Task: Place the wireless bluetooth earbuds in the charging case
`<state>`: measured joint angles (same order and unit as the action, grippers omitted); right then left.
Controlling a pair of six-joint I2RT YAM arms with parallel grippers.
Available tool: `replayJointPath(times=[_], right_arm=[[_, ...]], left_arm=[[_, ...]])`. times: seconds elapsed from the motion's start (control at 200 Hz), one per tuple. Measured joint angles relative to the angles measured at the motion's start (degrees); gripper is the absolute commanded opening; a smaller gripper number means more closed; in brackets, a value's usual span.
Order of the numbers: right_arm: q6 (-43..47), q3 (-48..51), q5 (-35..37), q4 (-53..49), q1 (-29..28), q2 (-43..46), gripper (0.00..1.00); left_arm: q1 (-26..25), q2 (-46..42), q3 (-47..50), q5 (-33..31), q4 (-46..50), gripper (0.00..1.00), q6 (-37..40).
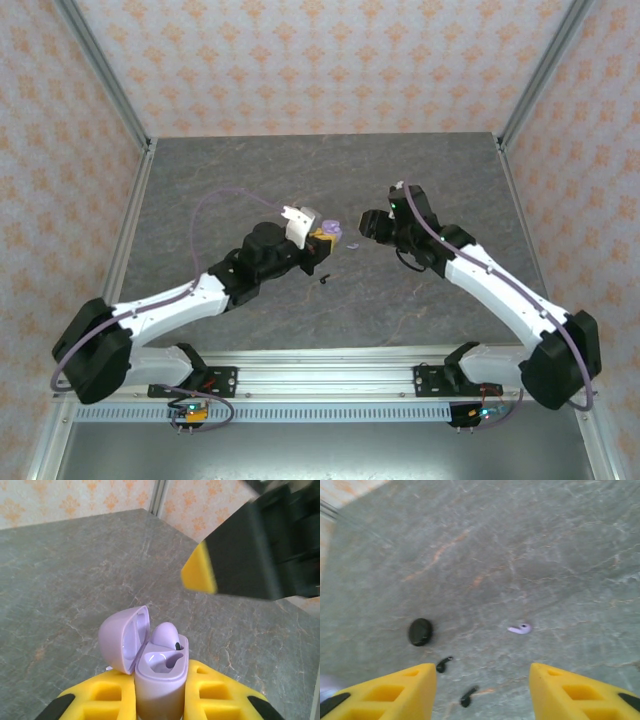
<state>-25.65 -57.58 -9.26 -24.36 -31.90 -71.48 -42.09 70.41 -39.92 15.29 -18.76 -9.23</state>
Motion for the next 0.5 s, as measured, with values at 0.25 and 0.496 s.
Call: replayJointPath(times=[0.25, 0.496], right_arm=[[1.29, -4.13, 1.03, -4.26, 0.20, -11.37, 0.24], [2.56, -8.72, -0.98, -5.86, 2.03, -23.06, 0.15]], left_arm=[[0.00, -8.57, 0.63, 0.28, 6.82, 0.10, 2.58], [0.00, -12.22, 0.68, 0.33, 11.13, 0.10, 3.61]])
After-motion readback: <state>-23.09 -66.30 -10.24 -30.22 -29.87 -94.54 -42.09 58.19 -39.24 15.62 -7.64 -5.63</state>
